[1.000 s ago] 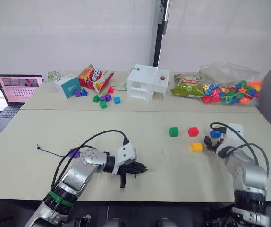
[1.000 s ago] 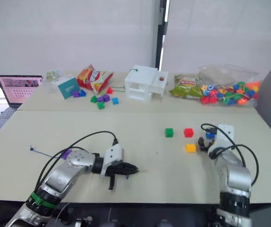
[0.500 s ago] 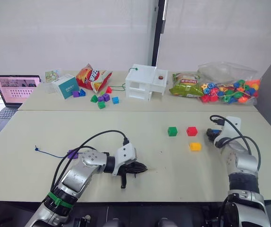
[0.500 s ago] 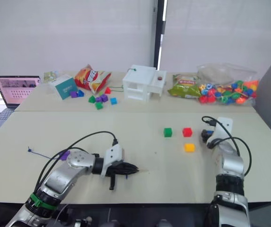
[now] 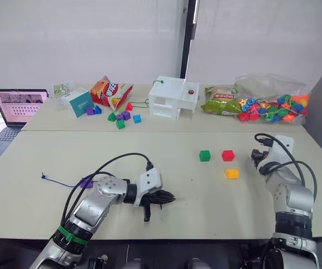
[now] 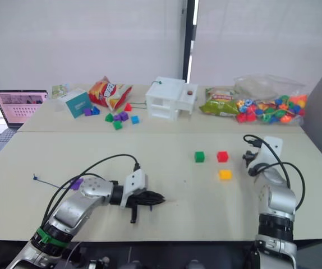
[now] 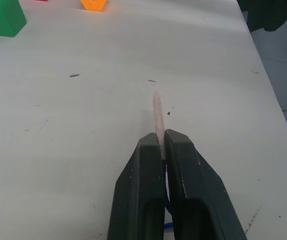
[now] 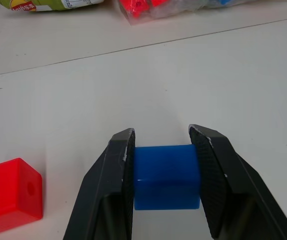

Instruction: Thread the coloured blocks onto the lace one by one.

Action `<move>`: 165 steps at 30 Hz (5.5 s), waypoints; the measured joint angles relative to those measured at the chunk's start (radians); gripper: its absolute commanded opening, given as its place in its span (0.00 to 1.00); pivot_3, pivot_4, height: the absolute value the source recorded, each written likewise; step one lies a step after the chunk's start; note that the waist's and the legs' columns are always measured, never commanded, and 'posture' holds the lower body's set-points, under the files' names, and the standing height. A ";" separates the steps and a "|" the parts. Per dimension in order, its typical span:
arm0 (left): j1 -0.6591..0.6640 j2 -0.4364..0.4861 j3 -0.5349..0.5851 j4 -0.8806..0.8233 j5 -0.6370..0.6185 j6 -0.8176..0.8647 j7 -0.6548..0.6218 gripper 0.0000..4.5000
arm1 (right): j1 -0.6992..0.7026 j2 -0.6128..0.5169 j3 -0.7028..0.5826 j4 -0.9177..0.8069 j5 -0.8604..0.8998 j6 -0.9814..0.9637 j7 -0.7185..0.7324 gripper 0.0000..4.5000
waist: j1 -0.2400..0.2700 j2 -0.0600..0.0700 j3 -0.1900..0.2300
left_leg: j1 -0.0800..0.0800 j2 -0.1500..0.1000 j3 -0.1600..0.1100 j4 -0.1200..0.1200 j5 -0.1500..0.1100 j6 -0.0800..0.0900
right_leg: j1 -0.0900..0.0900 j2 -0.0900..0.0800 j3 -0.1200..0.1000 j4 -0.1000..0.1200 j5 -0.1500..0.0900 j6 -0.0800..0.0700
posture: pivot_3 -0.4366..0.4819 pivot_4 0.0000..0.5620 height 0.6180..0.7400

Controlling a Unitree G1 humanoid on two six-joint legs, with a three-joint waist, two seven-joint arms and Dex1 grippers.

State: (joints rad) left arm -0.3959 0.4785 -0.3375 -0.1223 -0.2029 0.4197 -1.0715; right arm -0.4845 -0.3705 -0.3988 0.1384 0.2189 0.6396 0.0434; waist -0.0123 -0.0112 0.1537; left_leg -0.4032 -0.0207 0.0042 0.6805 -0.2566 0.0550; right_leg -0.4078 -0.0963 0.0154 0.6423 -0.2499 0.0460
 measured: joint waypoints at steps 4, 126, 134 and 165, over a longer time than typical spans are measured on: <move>0.000 -0.001 0.000 0.007 0.000 -0.001 0.000 0.00 | 0.010 -0.001 0.001 0.001 0.000 0.000 -0.001 0.26 | 0.000 0.000 0.000 | 0.000 0.000 0.000 0.000 0.000 0.000 | 0.000 0.000 0.000 0.000 0.000 0.000 | 0.48 0.27 1.00; -0.107 0.054 -0.114 -0.127 0.031 0.234 0.080 0.00 | 0.048 -0.355 0.732 -0.303 -0.078 -0.143 1.099 0.29 | 0.022 -0.001 0.001 | 0.002 0.000 -0.001 0.002 0.000 0.000 | 0.002 0.001 -0.001 -0.001 0.000 0.000 | 0.48 0.27 1.00; -0.107 0.023 -0.118 -0.099 0.044 0.232 0.087 0.00 | 0.051 -0.345 0.726 -0.329 -0.076 -0.089 1.078 0.29 | 0.022 -0.001 0.001 | 0.002 0.000 -0.001 0.002 0.000 0.000 | 0.002 0.001 -0.001 -0.001 0.000 0.000 | 0.48 0.27 1.00; -0.140 -0.017 -0.104 -0.088 0.043 0.258 0.061 0.00 | 0.068 -0.324 0.713 -0.369 -0.076 -0.028 1.053 0.29 | 0.025 -0.001 0.001 | 0.002 0.000 -0.001 0.003 0.000 0.000 | 0.003 0.000 -0.001 -0.001 0.000 0.000 | 0.48 0.27 1.00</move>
State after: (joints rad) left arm -0.5363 0.4619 -0.4417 -0.2099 -0.1595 0.6773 -1.0109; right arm -0.4161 -0.6945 0.3142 -0.2303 0.1428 0.6116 1.0965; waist 0.0127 -0.0120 0.1546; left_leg -0.4016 -0.0211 0.0028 0.6836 -0.2565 0.0548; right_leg -0.4051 -0.0959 0.0139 0.6413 -0.2501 0.0461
